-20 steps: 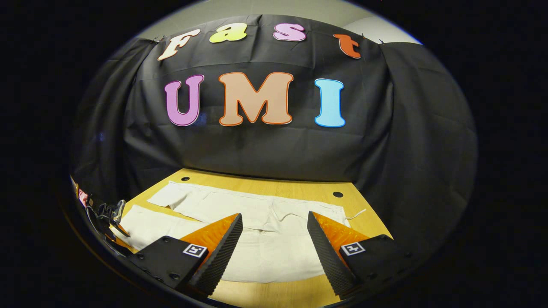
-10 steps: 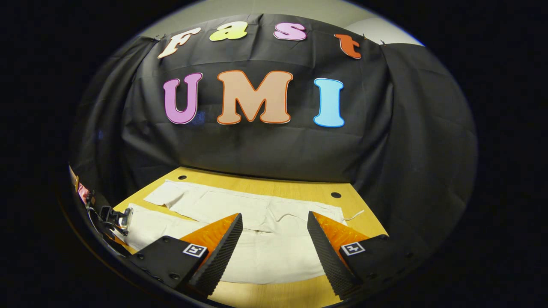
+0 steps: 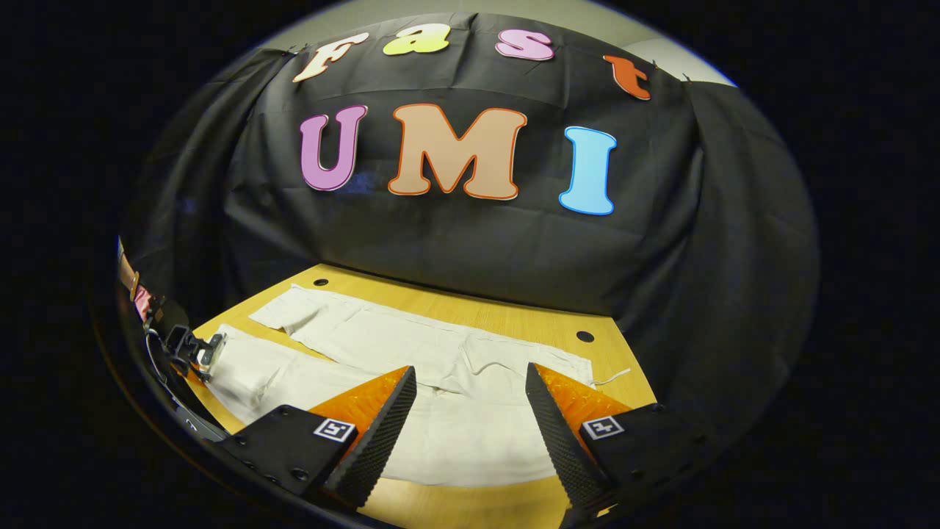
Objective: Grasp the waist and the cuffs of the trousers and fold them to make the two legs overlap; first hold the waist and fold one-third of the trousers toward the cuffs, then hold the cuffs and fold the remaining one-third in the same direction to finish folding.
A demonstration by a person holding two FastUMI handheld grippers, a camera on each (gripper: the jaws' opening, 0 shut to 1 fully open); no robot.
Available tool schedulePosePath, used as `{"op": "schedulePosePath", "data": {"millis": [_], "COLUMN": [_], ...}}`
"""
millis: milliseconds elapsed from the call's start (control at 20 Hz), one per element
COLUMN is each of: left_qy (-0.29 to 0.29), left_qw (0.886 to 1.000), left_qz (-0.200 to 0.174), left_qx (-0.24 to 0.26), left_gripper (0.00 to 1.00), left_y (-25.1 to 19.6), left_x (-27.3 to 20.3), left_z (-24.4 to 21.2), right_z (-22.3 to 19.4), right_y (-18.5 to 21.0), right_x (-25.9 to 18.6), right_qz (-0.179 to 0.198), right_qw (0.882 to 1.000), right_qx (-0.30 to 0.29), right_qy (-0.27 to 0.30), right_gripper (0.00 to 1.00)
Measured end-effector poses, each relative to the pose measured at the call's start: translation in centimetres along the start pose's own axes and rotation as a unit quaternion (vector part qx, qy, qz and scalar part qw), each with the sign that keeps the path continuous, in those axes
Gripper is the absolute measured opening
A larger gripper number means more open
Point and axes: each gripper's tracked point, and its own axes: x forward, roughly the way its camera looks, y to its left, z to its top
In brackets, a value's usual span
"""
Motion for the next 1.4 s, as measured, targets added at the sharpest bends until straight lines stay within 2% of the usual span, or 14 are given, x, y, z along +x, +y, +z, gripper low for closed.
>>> {"op": "schedulePosePath", "data": {"millis": [50, 300, 450, 500, 550, 700, 750, 850, 1150, 1250, 1350, 1400], "left_qy": [0.001, 0.002, 0.003, 0.003, 0.004, 0.003, 0.005, 0.004, 0.007, 0.008, 0.012, 0.014], "left_qw": [1.0, 1.0, 1.0, 1.0, 1.0, 1.0, 1.0, 1.0, 1.0, 1.0, 1.0, 1.0], "left_qz": [-0.004, 0.0, -0.006, -0.008, -0.007, -0.001, -0.001, 0.001, 0.006, 0.009, 0.011, 0.012], "left_qx": [-0.003, 0.023, 0.017, 0.015, 0.014, 0.018, 0.018, 0.016, 0.019, 0.016, 0.022, 0.026], "left_gripper": [0.0, 0.0, 0.0, 0.0, 0.0, 0.0, 0.0, 0.0, 0.0, 0.0, 0.0, 0.0], "left_y": [0.1, 0.1, 0.1, 0.1, 0.1, 0.2, 0.2, 0.1, 0.2, 0.2, 0.3, 0.3], "left_x": [-0.1, 0.0, 0.0, 0.0, 0.0, 0.1, 0.1, 0.1, 0.1, 0.2, 0.2, 0.1], "left_z": [0.0, 0.0, 0.0, 0.0, 0.0, 0.1, 0.0, 0.1, 0.1, 0.1, 0.1, 0.1], "right_z": [-0.4, -4.2, -7.6, -8.9, -10.2, -14.1, -15.1, -17.5, -24.4, -25.2, -25.9, -26.1], "right_y": [-0.1, -0.9, -1.2, -1.0, -0.9, -0.8, -0.5, -0.4, -1.0, -1.0, -0.7, -0.8], "right_x": [0.3, 1.4, 2.4, 2.8, 3.0, 3.3, 3.5, 3.8, 2.8, 3.1, 3.6, 3.9], "right_qz": [0.005, 0.048, 0.092, 0.109, 0.128, 0.173, 0.187, 0.212, 0.285, 0.29, 0.296, 0.296], "right_qw": [1.0, 0.993, 0.978, 0.972, 0.965, 0.935, 0.925, 0.905, 0.816, 0.798, 0.788, 0.785], "right_qx": [-0.01, -0.091, -0.153, -0.166, -0.18, -0.238, -0.256, -0.284, -0.359, -0.374, -0.375, -0.374], "right_qy": [0.008, 0.056, 0.104, 0.125, 0.145, 0.198, 0.207, 0.237, 0.353, 0.373, 0.388, 0.395], "right_gripper": [0.98, 0.97, 0.96, 0.99, 0.96, 0.98, 0.95, 0.98, 0.95, 0.95, 0.98, 0.94]}}
